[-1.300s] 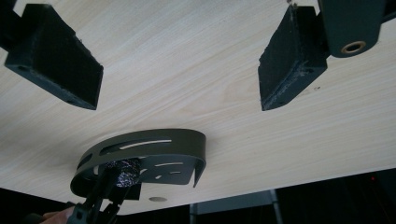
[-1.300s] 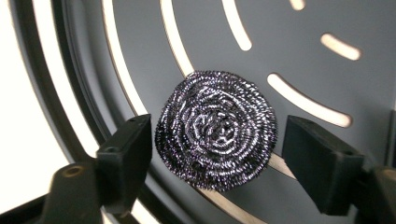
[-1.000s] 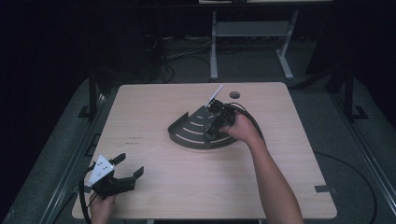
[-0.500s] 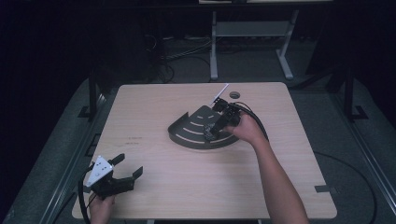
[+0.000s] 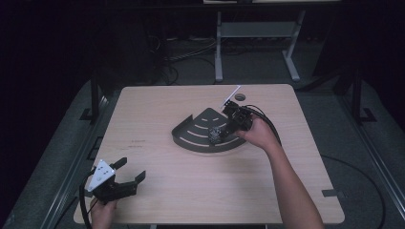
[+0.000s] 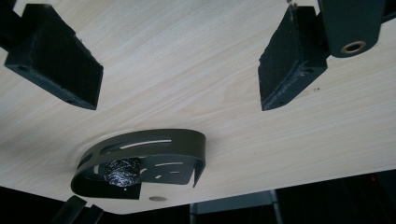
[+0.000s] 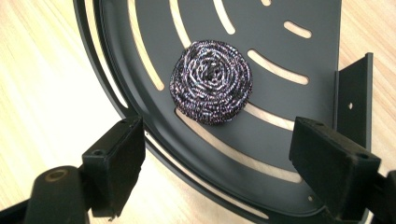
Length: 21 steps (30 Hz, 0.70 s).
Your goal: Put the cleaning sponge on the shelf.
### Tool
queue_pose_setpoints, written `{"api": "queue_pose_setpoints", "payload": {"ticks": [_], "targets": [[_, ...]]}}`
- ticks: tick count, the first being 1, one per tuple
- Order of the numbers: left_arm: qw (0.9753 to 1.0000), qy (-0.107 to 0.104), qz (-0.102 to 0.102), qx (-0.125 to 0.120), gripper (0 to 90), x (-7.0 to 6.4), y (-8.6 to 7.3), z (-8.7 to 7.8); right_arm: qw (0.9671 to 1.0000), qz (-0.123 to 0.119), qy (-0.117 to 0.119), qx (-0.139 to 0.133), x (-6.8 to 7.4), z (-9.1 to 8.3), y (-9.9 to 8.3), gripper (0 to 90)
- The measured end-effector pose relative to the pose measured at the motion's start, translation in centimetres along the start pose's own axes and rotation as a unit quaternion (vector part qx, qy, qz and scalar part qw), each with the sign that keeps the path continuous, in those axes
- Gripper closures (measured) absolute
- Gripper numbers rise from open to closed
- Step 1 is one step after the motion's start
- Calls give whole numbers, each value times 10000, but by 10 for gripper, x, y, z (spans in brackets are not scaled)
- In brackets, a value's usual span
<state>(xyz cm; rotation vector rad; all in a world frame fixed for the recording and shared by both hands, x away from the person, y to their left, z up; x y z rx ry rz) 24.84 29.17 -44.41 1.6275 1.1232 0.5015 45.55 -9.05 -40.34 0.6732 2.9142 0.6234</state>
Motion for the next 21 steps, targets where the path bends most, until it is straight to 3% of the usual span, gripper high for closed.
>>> {"api": "queue_pose_setpoints", "payload": {"ticks": [21], "targets": [[10000,-8,26,44,132,-1,-1,2,10000,61,18,-67,6,-11,-20,179]]}}
Point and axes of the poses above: each handheld gripper's, and its own axes: z roughly forward along the jaws, y roughly out of its top, x roughly to its left, the point moved 2 cm from there along z, roughly forward along the jaws, and after that the axes turned 13 degrees about -z, right-handed, at the moved point
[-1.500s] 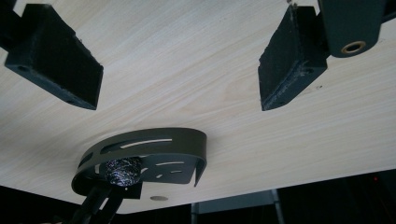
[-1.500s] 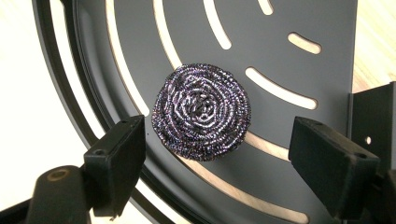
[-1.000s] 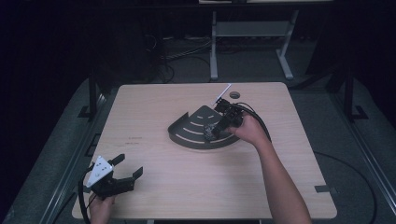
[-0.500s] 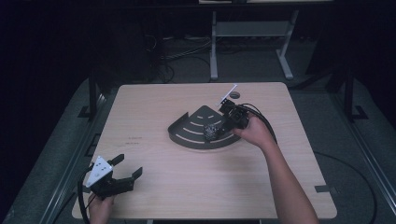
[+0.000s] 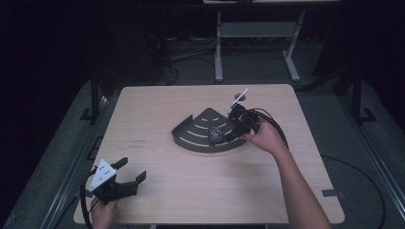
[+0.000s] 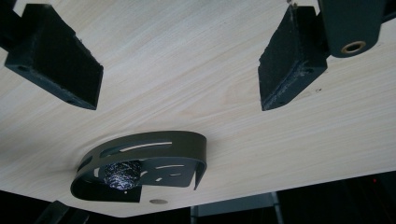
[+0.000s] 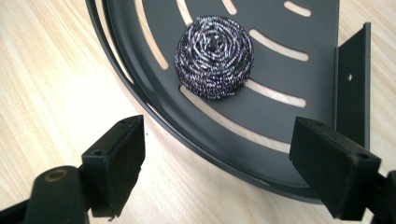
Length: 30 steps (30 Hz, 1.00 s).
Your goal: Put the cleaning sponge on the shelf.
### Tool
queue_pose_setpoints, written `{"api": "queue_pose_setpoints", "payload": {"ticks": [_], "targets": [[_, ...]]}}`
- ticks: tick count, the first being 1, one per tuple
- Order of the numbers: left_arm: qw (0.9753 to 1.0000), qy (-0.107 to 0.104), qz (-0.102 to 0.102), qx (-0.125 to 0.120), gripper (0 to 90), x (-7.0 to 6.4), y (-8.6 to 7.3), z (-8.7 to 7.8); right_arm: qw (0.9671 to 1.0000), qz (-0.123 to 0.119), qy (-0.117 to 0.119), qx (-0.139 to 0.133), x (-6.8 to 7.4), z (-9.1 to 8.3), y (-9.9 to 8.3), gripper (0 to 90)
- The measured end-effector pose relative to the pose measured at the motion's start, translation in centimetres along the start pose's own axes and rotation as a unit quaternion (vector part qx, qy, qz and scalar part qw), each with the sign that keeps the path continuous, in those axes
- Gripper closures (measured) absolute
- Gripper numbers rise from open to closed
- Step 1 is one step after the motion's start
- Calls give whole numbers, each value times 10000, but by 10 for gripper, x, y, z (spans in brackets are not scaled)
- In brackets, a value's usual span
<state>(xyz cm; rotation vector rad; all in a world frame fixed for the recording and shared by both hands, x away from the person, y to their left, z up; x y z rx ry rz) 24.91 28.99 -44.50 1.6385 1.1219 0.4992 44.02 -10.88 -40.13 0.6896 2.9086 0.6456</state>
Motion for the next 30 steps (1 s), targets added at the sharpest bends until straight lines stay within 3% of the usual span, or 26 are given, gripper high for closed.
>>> {"api": "queue_pose_setpoints", "payload": {"ticks": [30], "targets": [[10000,5,20,21,132,-1,0,1,10000,-39,-11,-23,12,-5,-26,172]]}}
Point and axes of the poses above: each handheld gripper's, and its own axes: z roughly forward along the jaws, y roughly out of its top, x roughly to its left, the point moved 2 cm from there along z, roughly forward along the jaws, and after that the axes turned 13 degrees about -z, right-handed, at the moved point
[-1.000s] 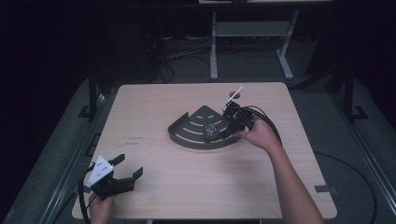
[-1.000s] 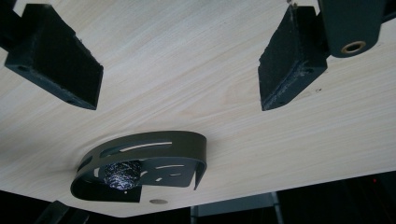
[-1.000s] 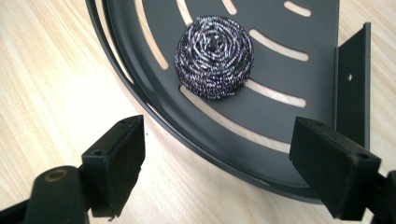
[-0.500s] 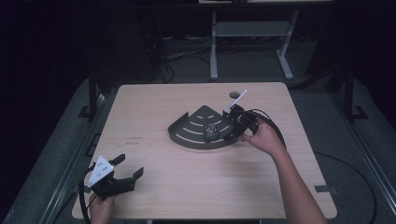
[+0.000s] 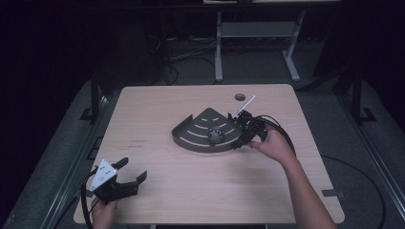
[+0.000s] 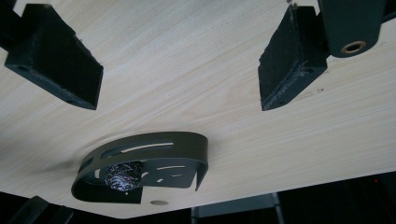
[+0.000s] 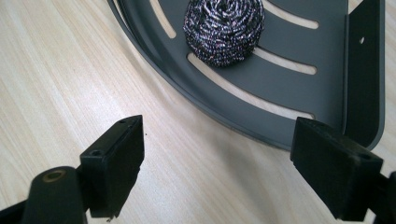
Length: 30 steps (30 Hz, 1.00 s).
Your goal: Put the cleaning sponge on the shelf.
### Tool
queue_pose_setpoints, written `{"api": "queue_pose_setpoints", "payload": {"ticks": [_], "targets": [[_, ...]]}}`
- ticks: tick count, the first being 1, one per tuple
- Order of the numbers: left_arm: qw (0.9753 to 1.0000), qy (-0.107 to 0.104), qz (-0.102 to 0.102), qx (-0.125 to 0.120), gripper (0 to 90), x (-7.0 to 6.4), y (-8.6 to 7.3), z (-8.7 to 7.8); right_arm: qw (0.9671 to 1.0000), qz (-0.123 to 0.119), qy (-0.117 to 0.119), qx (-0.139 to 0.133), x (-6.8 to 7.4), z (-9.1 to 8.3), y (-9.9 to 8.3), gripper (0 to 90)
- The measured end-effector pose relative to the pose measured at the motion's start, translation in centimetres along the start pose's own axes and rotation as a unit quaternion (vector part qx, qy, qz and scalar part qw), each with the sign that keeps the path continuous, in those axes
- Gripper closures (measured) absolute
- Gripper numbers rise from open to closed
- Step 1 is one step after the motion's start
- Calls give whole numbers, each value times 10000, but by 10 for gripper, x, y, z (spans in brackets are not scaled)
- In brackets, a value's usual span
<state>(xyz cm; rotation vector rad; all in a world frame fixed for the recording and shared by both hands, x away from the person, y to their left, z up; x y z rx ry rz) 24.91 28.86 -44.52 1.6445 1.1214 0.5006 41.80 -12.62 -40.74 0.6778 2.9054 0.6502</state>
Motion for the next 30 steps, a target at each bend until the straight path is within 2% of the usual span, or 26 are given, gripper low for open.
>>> {"api": "queue_pose_setpoints", "payload": {"ticks": [7,11,17,25,30], "targets": [[10000,-1,0,8,133,0,0,0,10000,-10,13,31,2,0,-4,171],[10000,-19,8,13,132,0,0,0,10000,-5,63,-47,6,1,-7,172],[10000,-3,-11,10,133,0,0,0,10000,-65,37,59,10,4,-12,172],[10000,-15,13,9,132,0,0,0,10000,-73,43,-16,14,1,-16,172],[10000,9,19,30,132,0,0,0,10000,7,77,-59,16,3,-23,172]]}}
Point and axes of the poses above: each handheld gripper's, and its own axes: z roughly forward along the jaws, y roughly out of its top, x roughly to its left, the point moved 2 cm from there along z, roughly forward along the jaws, and after that the axes turned 13 degrees about -z, right-handed, at the moved point
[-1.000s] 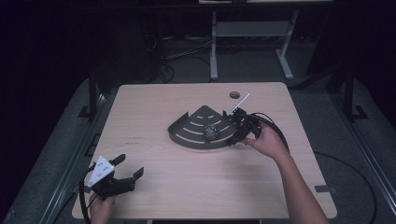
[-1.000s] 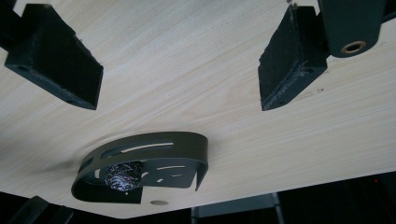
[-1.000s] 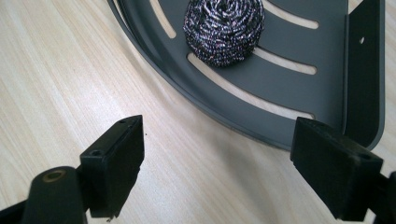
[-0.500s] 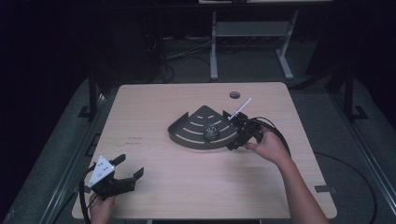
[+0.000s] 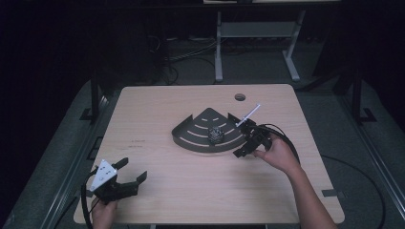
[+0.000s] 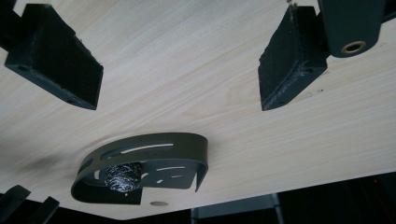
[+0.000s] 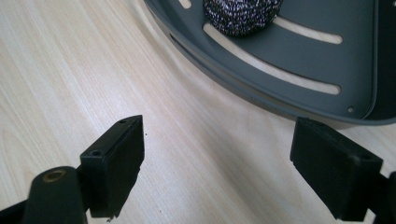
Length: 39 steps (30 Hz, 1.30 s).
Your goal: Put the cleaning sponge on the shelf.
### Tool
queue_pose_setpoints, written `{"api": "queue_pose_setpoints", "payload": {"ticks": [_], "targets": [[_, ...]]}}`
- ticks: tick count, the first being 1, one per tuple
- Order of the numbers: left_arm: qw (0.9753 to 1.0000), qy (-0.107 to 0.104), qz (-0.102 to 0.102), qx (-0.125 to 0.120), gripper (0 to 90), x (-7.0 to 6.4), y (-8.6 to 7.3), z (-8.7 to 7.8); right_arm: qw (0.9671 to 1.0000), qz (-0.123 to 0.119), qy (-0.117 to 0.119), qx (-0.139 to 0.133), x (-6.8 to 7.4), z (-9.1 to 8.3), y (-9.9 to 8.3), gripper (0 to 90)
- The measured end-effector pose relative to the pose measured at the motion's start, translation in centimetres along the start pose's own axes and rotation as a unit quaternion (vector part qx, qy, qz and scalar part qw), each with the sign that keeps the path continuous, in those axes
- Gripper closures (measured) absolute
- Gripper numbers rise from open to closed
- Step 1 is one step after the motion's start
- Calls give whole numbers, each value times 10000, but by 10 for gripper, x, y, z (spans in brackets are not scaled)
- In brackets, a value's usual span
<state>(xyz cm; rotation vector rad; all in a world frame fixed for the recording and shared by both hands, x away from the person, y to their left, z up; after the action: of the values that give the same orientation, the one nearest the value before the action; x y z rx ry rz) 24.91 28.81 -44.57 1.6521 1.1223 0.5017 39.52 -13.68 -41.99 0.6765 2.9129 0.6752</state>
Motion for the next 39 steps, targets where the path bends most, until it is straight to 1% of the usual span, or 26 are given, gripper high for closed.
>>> {"api": "queue_pose_setpoints", "payload": {"ticks": [1,10,15,18,29,31,35,39], "targets": [[10000,-22,-6,2,133,0,0,0,10000,13,13,-9,0,1,-2,172],[10000,-2,-11,-3,133,1,0,0,10000,10,23,-20,5,3,-11,170],[10000,2,-11,-7,132,0,0,0,10000,-11,-19,9,7,3,-16,170],[10000,2,5,-4,133,0,0,0,10000,48,2,-13,8,3,-23,170],[10000,-3,24,28,133,0,0,1,9999,101,-5,-12,12,1,-41,169],[10000,-1,25,32,133,0,0,1,9999,104,6,32,13,2,-43,168],[10000,-13,2,38,132,0,0,0,9999,110,6,-8,14,2,-46,168],[10000,-38,-25,61,133,1,0,0,9999,116,29,10,16,2,-51,168]]}}
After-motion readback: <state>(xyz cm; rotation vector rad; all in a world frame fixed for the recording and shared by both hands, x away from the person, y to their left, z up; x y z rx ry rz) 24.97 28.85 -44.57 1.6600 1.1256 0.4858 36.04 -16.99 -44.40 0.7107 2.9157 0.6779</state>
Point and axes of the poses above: each handheld gripper's, and its own axes: z roughly forward along the jaws, y roughly out of its top, x roughly to its left, the point moved 2 cm from there along z, roughly forward along the jaws, and after that the axes turned 13 degrees about -z, right-handed, at the moved point
